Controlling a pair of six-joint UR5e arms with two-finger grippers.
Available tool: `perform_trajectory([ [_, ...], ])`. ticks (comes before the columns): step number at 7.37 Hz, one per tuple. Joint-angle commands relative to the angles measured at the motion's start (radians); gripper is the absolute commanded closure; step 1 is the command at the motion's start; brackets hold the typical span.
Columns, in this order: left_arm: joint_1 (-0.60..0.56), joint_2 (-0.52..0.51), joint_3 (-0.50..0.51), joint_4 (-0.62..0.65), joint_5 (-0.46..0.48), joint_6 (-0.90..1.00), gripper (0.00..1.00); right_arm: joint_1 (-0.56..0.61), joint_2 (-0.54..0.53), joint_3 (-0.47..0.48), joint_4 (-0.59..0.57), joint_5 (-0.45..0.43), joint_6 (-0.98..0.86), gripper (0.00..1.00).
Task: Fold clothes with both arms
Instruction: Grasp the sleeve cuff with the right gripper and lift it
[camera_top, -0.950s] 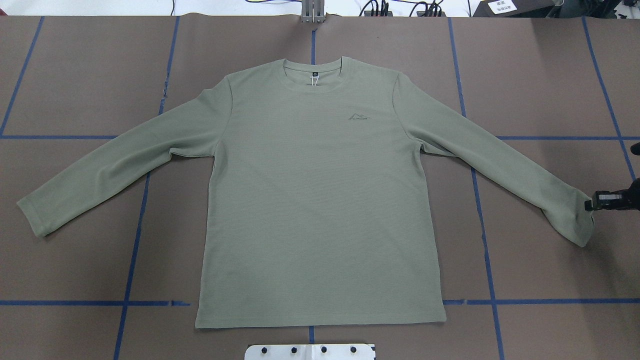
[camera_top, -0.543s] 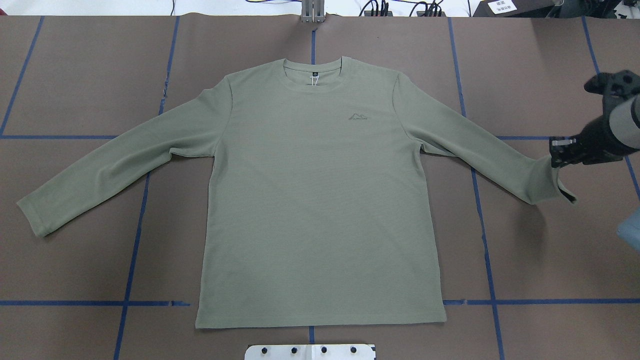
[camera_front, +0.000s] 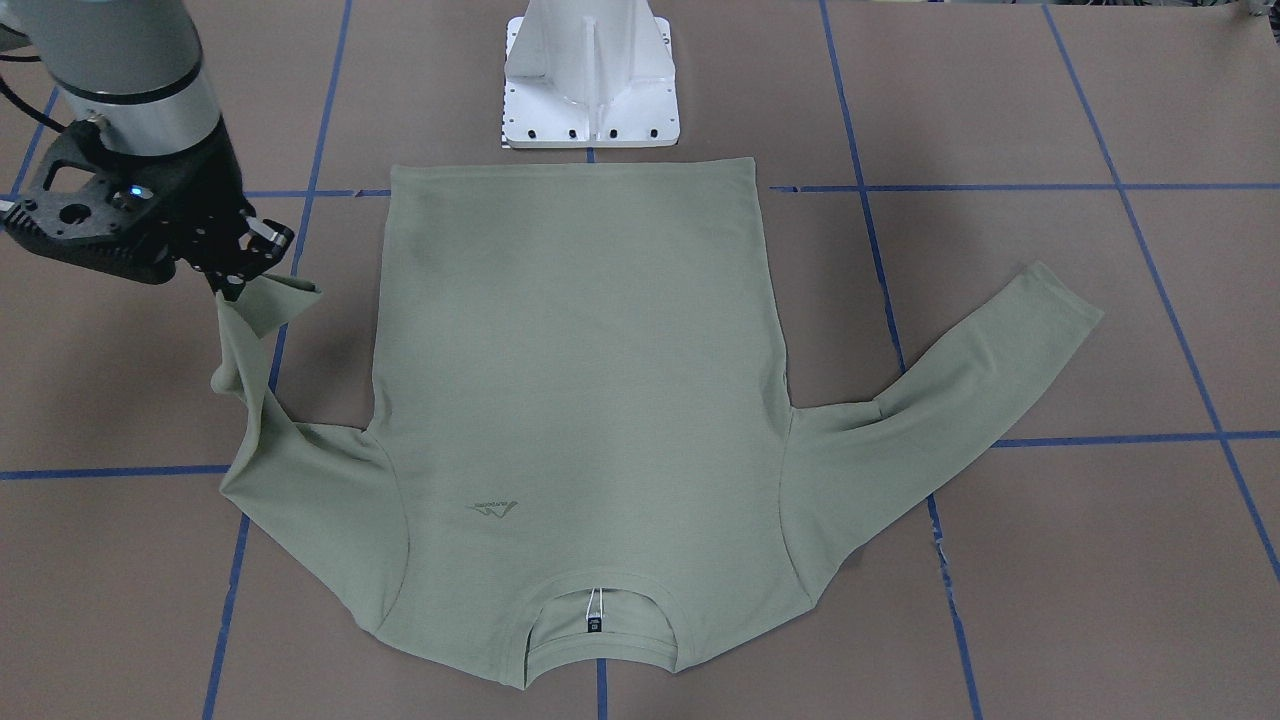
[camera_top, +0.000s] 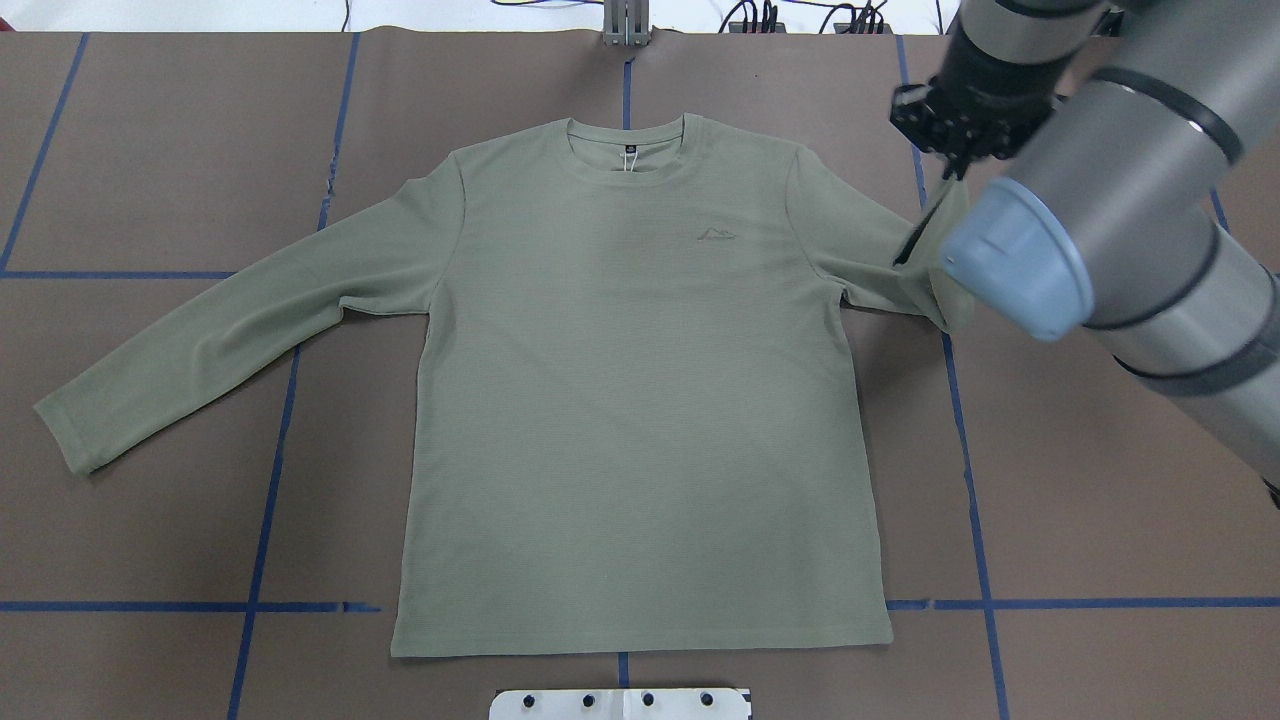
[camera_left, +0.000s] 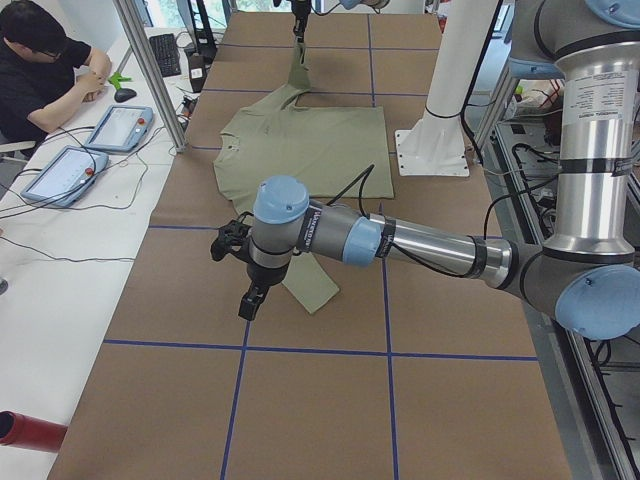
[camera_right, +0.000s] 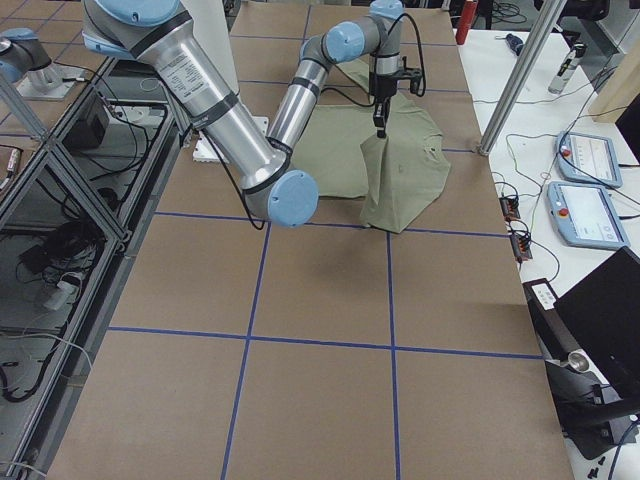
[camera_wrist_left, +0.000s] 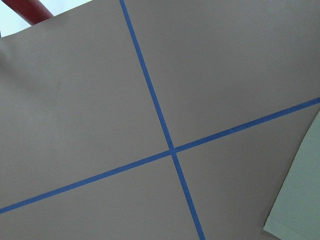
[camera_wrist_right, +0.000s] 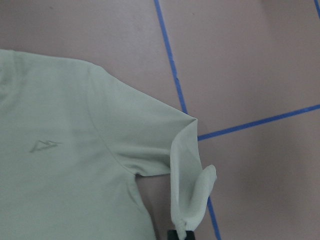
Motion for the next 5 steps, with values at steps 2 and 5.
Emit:
perform_trajectory([
  [2, 0.0, -0.001, 0.002, 0.0, 0.002, 0.0, 0.0, -0.086, 0.462, -0.485, 0.068, -0.132, 0.081, 1.0],
  [5, 0.0, -0.004, 0.013, 0.0, 0.002, 0.0, 0.0, -0.194, 0.56, -0.709, 0.303, -0.249, 0.215, 1.0],
])
